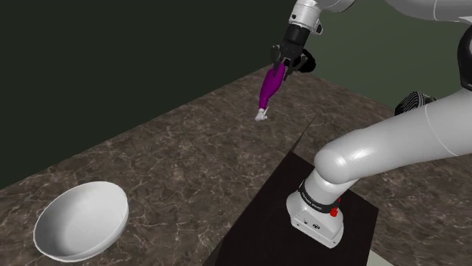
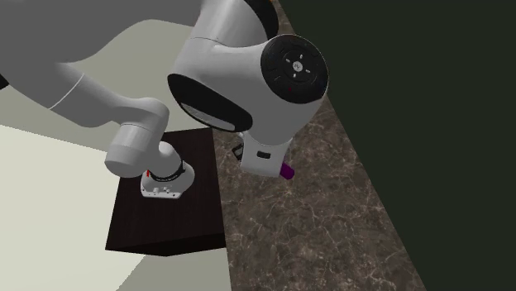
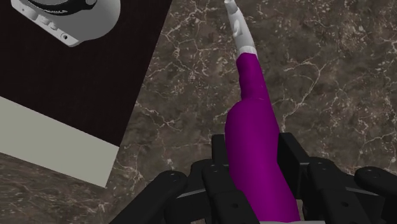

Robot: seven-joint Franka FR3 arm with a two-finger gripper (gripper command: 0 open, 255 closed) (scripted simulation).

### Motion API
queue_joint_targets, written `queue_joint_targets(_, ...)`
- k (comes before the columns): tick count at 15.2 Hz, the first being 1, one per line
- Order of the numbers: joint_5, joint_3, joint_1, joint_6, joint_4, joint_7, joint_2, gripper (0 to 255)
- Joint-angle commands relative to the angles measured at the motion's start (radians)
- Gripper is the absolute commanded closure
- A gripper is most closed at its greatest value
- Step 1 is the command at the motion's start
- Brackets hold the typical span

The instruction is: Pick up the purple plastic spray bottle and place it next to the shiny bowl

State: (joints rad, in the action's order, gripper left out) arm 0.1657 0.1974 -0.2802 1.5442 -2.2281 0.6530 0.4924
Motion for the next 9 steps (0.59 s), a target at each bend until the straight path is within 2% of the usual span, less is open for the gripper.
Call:
queue_joint_targets(1,0.0,0.001,0.001,-0.026,0.03,0.004,-0.004,255)
queue_joint_targets(9,0.005,0.001,0.006,-0.128,0.149,0.025,-0.019,255)
